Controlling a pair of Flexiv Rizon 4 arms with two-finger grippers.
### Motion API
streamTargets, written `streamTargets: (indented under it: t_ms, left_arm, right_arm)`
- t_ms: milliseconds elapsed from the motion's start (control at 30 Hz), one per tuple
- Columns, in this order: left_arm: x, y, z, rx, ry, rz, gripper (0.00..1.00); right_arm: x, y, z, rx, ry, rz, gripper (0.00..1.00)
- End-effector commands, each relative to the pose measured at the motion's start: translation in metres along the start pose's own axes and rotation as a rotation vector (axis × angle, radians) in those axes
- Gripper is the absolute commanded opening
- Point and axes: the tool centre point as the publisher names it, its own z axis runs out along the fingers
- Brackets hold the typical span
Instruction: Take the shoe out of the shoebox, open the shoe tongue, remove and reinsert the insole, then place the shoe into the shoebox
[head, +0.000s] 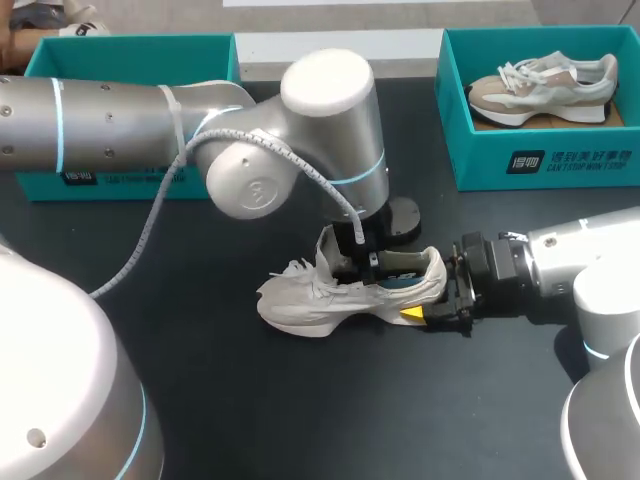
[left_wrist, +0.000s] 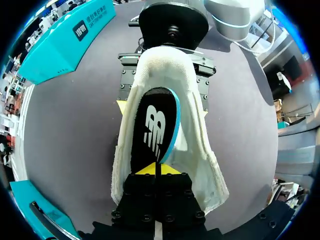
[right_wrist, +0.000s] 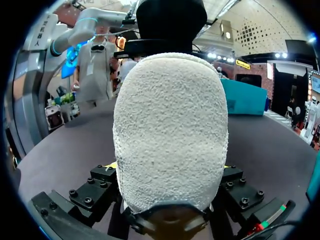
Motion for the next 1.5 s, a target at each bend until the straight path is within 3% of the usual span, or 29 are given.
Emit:
streamTargets:
  t_ms: [33,333,767,1167,1500]
  left_arm:
    - [-0.004,0.012,-0.009,0.021,0.024,0.007,0.0]
    - [0.001,0.014,-0.035,0.032,0.069,0.034,0.0]
    - [0.008,0.013,-0.077,0.121,0.106,0.047,0.0]
    - [0.019,-0.022,-0.085,0.156,0.115,0.083,0.0]
    - [0.024,-0.039,-0.07,0.154,0.076,0.106,0.0]
  right_arm:
    - [-0.001,-0.007,0.005,0.002,-0.001,0.0,0.0]
    - [-0.001,-0.007,0.005,0.002,-0.001,0.0,0.0]
    - [-0.001,-0.007,0.005,0.002,-0.001,0.0,0.0]
    - [-0.001,-0.007,0.005,0.002,-0.001,0.0,0.0]
    - [-0.001,-0.007,0.005,0.002,-0.001,0.0,0.0]
